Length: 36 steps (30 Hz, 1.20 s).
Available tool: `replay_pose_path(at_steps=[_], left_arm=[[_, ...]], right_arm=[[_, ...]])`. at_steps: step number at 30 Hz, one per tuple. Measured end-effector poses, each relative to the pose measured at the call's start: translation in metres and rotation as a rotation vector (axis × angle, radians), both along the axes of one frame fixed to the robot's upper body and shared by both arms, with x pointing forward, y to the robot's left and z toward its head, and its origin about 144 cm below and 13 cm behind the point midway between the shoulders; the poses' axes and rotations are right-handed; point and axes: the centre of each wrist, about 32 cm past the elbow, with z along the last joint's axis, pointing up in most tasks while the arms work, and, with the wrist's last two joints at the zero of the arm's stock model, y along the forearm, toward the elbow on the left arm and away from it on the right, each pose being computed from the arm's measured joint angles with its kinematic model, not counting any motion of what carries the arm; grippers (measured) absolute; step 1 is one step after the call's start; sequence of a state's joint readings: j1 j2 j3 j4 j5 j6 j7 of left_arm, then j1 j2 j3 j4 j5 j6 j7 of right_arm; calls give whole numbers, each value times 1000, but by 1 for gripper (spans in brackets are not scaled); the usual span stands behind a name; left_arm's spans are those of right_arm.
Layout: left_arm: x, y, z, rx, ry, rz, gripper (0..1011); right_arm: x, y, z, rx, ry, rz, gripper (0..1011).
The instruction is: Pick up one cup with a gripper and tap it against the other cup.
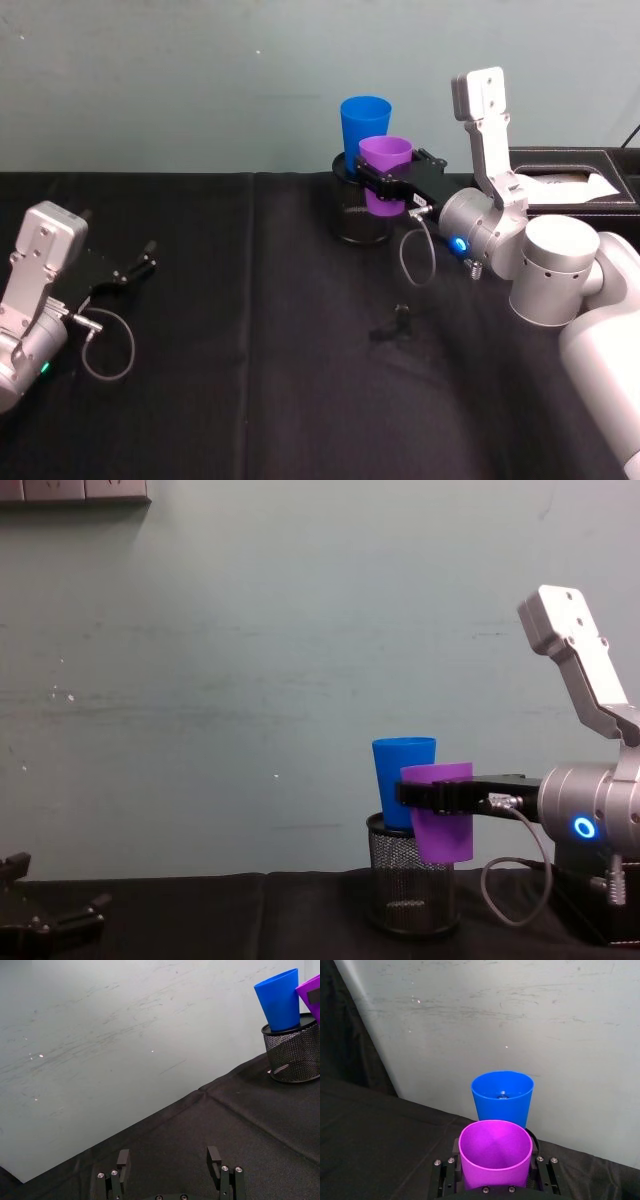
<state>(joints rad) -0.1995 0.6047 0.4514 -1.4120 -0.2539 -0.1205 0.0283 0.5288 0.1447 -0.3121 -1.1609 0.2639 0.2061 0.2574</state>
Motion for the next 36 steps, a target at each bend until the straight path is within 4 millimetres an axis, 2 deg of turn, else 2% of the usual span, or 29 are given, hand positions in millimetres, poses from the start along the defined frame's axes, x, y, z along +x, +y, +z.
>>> replay_pose_path(at_steps=[36], left_arm=[[0,0,0,0,0,0,1000]], right_arm=[[0,0,0,0,0,0,723]])
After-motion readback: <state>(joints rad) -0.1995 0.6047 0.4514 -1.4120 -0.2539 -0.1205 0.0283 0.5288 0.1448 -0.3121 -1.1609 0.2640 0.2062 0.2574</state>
